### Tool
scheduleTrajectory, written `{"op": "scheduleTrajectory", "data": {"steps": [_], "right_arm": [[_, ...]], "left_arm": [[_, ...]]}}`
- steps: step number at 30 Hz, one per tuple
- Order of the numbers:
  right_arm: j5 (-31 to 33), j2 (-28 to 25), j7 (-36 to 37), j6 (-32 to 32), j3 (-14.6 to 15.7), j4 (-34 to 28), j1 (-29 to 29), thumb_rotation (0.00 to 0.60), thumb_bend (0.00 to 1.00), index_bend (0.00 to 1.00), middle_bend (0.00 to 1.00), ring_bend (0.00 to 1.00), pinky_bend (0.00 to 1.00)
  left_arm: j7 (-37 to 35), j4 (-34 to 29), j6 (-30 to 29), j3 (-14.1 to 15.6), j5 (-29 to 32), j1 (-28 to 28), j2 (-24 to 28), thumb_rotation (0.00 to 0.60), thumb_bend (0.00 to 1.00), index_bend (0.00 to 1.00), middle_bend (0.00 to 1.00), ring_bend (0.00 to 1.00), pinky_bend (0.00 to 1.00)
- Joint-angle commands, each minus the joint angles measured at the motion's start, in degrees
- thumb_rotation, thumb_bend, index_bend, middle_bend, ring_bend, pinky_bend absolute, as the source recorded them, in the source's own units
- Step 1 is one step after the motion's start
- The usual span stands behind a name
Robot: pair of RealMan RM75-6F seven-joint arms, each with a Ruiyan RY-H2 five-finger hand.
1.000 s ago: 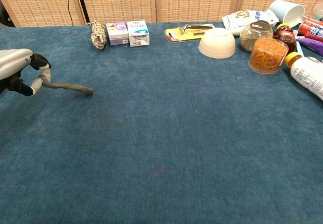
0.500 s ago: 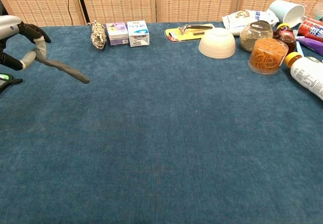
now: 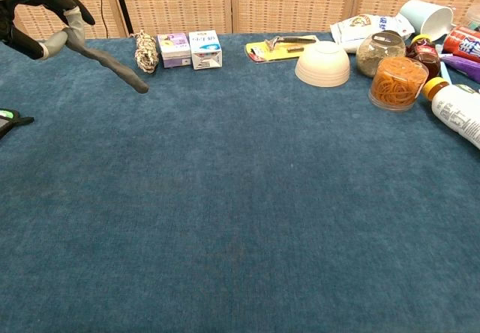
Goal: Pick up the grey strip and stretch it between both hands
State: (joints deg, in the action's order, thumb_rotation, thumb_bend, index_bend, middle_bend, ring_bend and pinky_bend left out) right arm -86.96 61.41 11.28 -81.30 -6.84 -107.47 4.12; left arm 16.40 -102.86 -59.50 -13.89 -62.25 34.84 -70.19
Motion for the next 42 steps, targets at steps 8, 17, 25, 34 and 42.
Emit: {"op": "scheduleTrajectory", "data": {"steps": [8,17,25,34,42], "right_arm": [[1.86,0.5,4.06,8.39,-2.91,-2.93,7.67,0.6,0.39,0.32,0.25,0.17,0.0],[4.77,1.81,9.27,14.54,-4.33,-4.15,12.8,0.6,0.39,0.39,0.19,0.05,0.0],[6.46,4.28,11.21,18.55,-4.63,-3.97,16.47,0.6,0.39,0.38,0.15,0.01,0.0],[9.52,7.07,10.69,21.79,-4.93,-3.41,19.68,0.6,0.39,0.37,0.14,0.0,0.0],[12.77,9.23,10.07,24.96,-5.92,-3.12,22.85,0.6,0.39,0.38,0.13,0.0,0.0]], "left_arm": [[-0.44,-0.94,0.78,-1.4,-0.57,2.7,0.9,0.6,0.62,0.7,0.23,0.21,0.07],[-0.13,-1.31,2.14,-2.94,1.09,5.98,0.62,0.6,0.62,0.7,0.23,0.21,0.07],[2.21,-3.11,2.87,-4.03,2.73,9.27,0.69,0.6,0.62,0.7,0.23,0.21,0.07],[3.82,-4.64,4.3,-4.66,5.58,12.63,0.88,0.6,0.62,0.72,0.23,0.21,0.07],[5.57,-5.2,4.51,-4.79,8.19,15.41,0.06,0.6,0.61,0.72,0.23,0.21,0.07]]}}
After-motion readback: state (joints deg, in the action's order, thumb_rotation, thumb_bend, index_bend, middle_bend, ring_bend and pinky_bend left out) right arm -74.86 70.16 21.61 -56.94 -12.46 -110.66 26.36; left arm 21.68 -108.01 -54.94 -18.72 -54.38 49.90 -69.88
